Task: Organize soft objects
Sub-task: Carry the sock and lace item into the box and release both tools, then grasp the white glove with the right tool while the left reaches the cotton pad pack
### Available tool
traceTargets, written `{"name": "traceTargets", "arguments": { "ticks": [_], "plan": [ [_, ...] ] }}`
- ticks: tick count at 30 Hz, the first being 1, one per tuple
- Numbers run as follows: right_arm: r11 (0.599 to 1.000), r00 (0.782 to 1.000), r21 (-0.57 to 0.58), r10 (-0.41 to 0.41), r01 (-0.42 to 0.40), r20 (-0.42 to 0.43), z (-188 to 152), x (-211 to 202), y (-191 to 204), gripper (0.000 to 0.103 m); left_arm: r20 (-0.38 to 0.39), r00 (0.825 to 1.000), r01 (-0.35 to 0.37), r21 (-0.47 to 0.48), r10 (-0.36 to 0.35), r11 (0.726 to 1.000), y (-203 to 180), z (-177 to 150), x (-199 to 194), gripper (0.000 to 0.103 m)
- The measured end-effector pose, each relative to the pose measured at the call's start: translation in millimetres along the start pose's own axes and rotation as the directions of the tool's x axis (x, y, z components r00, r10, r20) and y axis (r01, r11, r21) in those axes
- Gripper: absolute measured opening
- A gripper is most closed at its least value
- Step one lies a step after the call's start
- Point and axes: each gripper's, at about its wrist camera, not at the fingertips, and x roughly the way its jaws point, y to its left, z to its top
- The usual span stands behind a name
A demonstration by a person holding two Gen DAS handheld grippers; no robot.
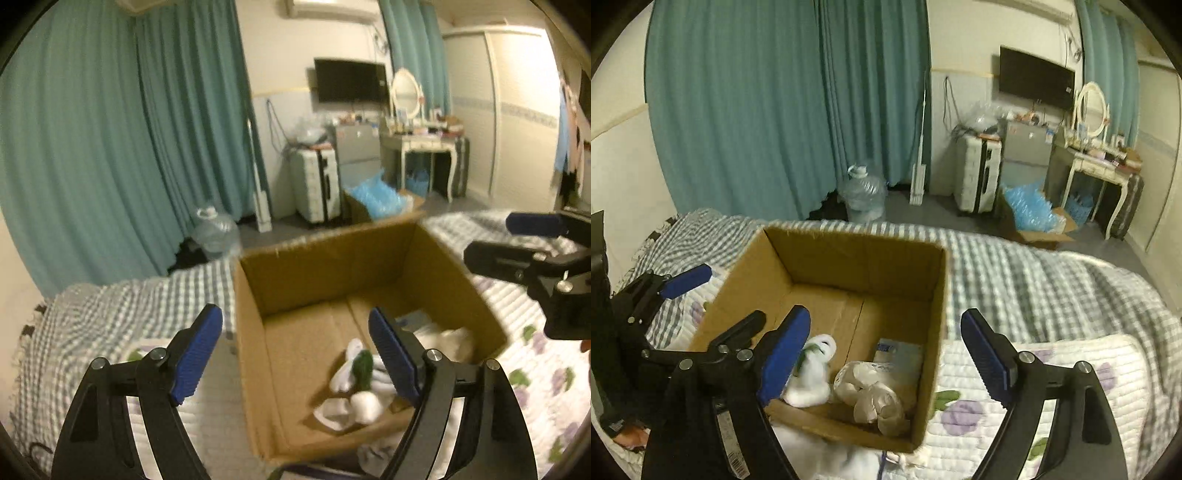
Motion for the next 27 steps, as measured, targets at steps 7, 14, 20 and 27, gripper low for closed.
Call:
{"name": "traceTargets", "arguments": {
  "ticks": [7,14,20,27],
  "plan": [
    [0.997,0.995,-0.065,-0.022,0.029,0.098,18,-101,21,0.1,0.133,0.991,0.035,-0.006,-0.034,0.999,9,35,-104,0.094],
    [0.989,0.988,-0.134,-0.044,0.064,0.146,30,-205,50,0.1,0.245,0.969,0.034,-0.011,-0.03,0.999,25,46,-198,0.094],
    [0.984,0.986,-0.164,-0.049,0.076,0.161,21,-257,76,0.1,0.265,0.964,0.013,-0.043,-0.001,0.999,39,31,-236,0.094],
    [0.981,0.994,-0.188,-0.035,0.054,0.105,-28,-253,96,0.1,0.185,0.982,0.054,-0.143,-0.027,0.988,55,-21,-221,0.094]
  ]
}}
